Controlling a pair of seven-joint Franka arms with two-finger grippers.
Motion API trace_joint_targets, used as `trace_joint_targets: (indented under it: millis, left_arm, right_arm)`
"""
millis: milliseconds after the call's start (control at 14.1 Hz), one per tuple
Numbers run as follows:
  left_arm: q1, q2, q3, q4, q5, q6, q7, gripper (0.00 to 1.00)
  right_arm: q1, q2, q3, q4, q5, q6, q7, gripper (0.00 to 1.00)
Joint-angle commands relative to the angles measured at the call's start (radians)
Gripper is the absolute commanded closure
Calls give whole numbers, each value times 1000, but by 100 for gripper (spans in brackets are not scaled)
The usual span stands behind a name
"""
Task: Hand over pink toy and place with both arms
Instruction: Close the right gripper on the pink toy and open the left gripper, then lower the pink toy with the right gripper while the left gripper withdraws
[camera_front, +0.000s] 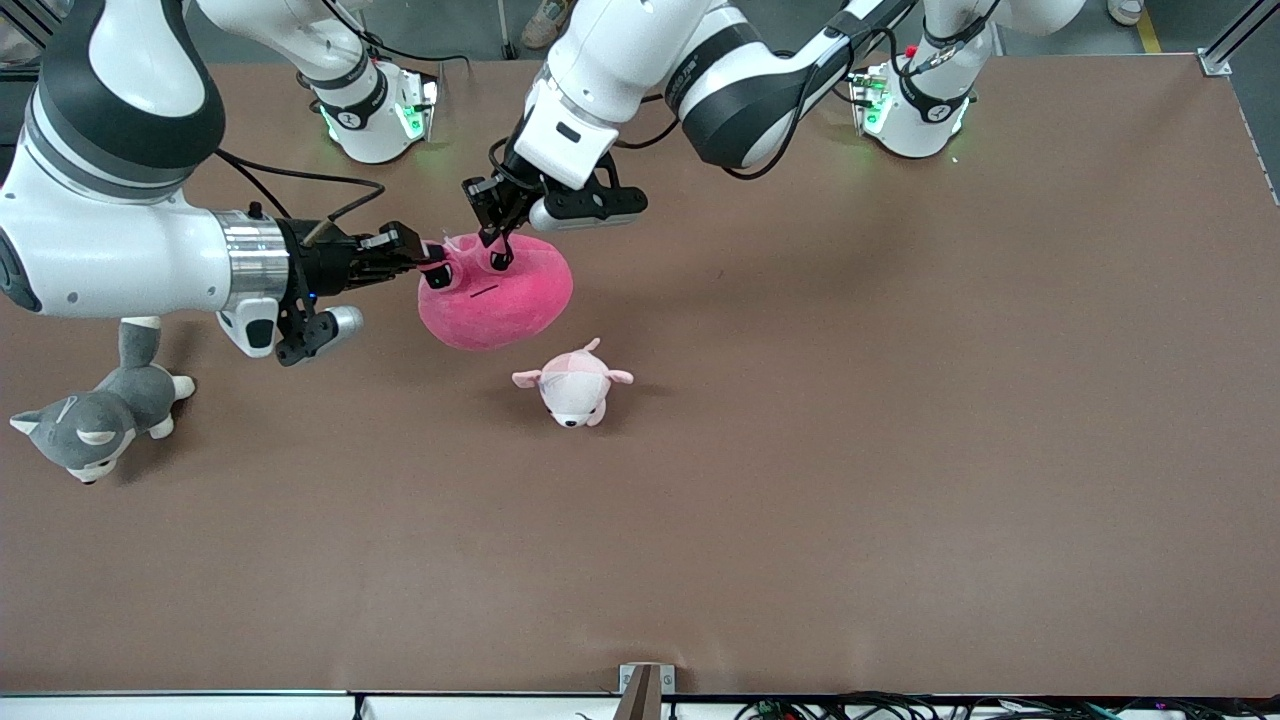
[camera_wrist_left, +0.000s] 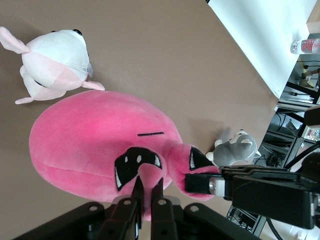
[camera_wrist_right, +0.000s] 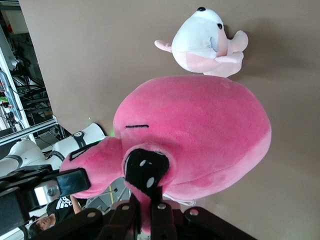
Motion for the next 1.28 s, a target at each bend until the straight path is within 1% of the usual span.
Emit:
trace_joint_targets:
  millis: [0,142,284,355,426,567,638,709,851,922,1064,1135,1206]
  left_arm:
    - [-9,-2,3,12,2,-4,-7,1]
    - [3,-10,3,13,-2,-16,-9,0]
    - [8,-35,7,15,10,-97,-9,0]
    - [23,-53,21,13,10,-128,-7,0]
    - [57,-91,32,9,13,-180,-4,0]
    - [141,-133,38,5,16,-352,3,0]
    - [191,-154,38,-5,37,-439,22,0]
    - [227,-165,35,-8,82,-520,64,0]
    - [288,-180,37,-8,168,-662,175,0]
    - [327,-193,35,-8,197,-705,212,0]
    - [405,-222,35,-8,200,-763,296,0]
    - [445,-240,35,-8,200,-783,363,0]
    - [491,-260,33,-8,200,-794,432,0]
  right_arm:
    - [0,-17,-3,-12,-10,8,-14,100]
    - [2,-19,-3,-12,-12,0,-12,100]
    - [-1,-23,-3,-13,-12,-3,-12,100]
    - [-4,-26,-4,-15,-15,-10,-14,100]
    - [-15,-26,-7,-15,-21,-24,-14,100]
    - [-73,-26,-9,-15,-35,-61,-49,100]
    - [-116,-25,-9,-15,-52,-85,-93,100]
    - [-159,-23,-9,-15,-88,-107,-118,100]
    - [-208,-23,-9,-15,-159,-122,-159,99]
    - [-228,-23,-9,-13,-185,-124,-164,99]
    - [-268,-20,-9,-13,-266,-126,-170,99]
    - [-289,-19,-7,-13,-298,-127,-213,99]
    - [-299,-12,-9,-13,-308,-130,-265,99]
